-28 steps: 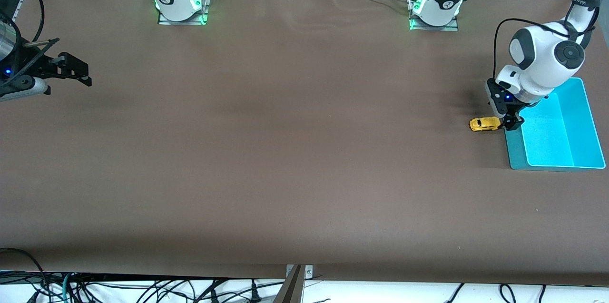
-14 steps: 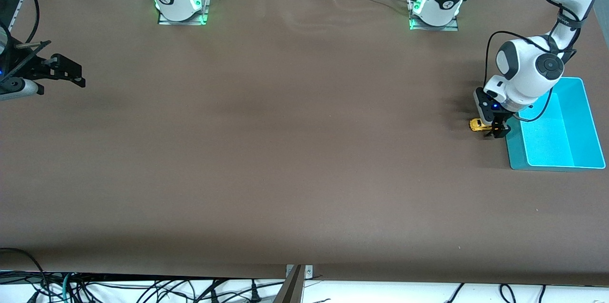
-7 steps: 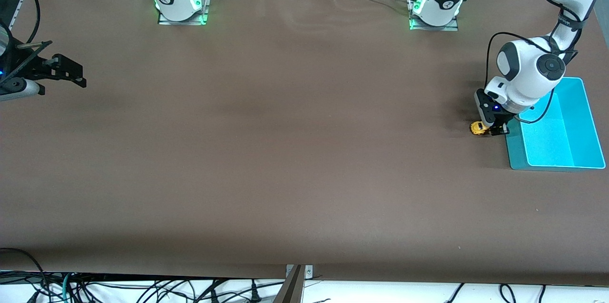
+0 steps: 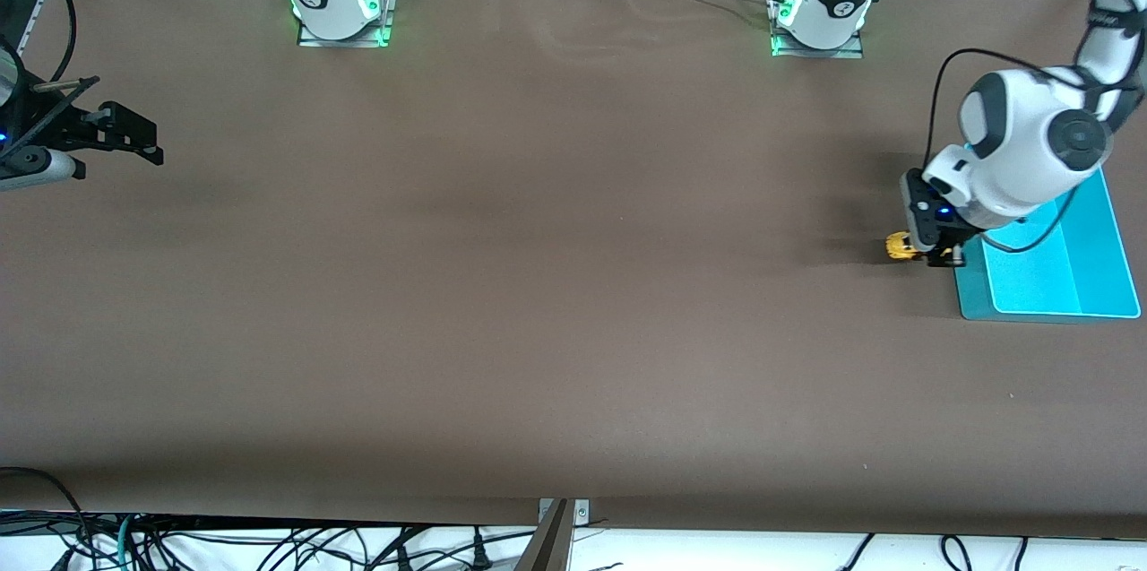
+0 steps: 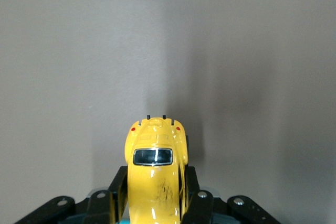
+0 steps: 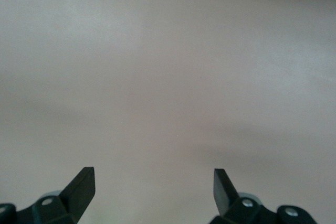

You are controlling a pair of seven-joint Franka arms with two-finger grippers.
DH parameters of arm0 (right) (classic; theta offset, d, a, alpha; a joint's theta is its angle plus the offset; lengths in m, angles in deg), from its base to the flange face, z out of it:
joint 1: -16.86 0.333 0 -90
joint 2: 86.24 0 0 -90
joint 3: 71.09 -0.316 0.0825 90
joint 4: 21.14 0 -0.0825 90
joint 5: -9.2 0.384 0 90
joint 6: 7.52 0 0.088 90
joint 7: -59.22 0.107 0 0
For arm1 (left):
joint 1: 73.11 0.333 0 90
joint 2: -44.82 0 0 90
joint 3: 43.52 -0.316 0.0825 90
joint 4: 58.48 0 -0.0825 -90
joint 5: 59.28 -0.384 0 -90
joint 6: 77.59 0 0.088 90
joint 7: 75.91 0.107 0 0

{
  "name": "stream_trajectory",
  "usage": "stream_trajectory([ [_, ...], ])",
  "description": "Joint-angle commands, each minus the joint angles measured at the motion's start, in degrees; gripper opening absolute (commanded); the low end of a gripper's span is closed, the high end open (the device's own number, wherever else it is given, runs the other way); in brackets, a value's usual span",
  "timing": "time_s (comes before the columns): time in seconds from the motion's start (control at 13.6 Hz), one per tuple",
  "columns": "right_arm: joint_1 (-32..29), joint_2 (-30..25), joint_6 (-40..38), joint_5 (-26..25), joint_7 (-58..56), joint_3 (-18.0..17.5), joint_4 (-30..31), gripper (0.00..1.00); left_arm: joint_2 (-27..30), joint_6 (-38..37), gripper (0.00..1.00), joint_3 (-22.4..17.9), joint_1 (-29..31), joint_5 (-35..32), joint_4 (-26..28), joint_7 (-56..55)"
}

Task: Wind and store yellow beetle car
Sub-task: 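Lift the car with the left gripper into the cyan bin and open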

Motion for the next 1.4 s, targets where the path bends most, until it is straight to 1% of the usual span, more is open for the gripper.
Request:
stream_trajectory([
  [0.0,0.2,0.7,-1.2,-0.4,0.8,-0.2,-1.8,1.00,-0.4,-8.0,0.02,0.3,4.1,0.1,-6.6,2.2],
  [0.15,0.2,0.7,-1.2,-0.4,0.8,-0.1,-1.8,1.00,-1.4,-8.2,0.02,0.2,6.6,0.2,-8.7,7.5],
  [0.37,0.2,0.7,-1.2,-0.4,0.8,-0.1,-1.7,1.00,-4.6,-7.7,0.02,-0.1,13.7,0.4,-10.8,18.1],
  [0.44,0.2,0.7,-1.2,-0.3,0.8,-0.2,-1.7,1.00,-6.6,-7.3,0.02,-0.3,15.0,0.4,-12.2,20.6],
  [0.59,0.1,0.7,-1.0,-0.3,0.8,-0.2,-1.7,1.00,-11.9,-7.3,0.02,-0.3,18.2,0.4,-16.6,24.7],
  [0.66,0.1,0.9,-0.9,-0.3,0.8,-0.1,-1.8,1.00,-13.6,-7.3,0.02,-0.3,18.8,0.5,-17.3,25.8],
  [0.81,0.1,1.1,-0.8,-0.3,0.8,-0.1,-1.8,1.00,-16.1,-6.0,0.02,-0.3,19.8,0.7,-17.5,26.2],
  [1.03,0.0,1.1,-0.8,-0.3,0.8,-0.1,-1.7,1.00,-18.0,-4.7,0.04,-0.3,19.5,1.1,-17.1,26.3],
  [1.25,0.0,1.1,-0.8,-0.3,0.8,-0.1,-1.7,1.00,-18.8,-0.9,0.07,-0.3,19.4,1.1,-14.7,26.3],
  [1.33,0.0,1.1,-0.8,-0.3,0.8,-0.1,-1.7,1.00,-19.2,-0.2,0.13,-0.3,19.4,1.2,-14.4,26.3],
])
